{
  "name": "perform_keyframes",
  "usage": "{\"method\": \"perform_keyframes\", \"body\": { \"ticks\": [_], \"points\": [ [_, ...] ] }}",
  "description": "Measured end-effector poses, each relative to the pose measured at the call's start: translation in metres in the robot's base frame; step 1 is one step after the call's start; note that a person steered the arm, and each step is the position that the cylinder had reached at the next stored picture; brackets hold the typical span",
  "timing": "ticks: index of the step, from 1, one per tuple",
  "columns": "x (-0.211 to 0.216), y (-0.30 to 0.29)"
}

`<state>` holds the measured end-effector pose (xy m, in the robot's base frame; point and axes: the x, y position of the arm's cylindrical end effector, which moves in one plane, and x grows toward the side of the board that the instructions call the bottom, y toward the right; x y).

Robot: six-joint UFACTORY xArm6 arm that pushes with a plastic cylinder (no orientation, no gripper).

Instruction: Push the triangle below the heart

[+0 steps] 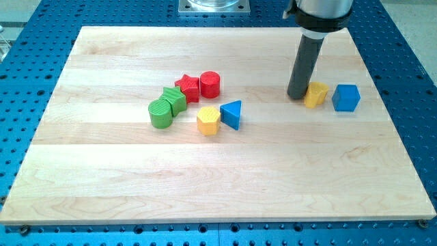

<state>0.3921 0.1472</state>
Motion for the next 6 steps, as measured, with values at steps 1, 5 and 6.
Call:
{"method": "perform_keyframes", "body": {
  "ticks": [1, 5, 6],
  "points": [
    [0.079, -0.049],
    [0.112, -0.237],
    [0.08, -0.221]
  ]
}}
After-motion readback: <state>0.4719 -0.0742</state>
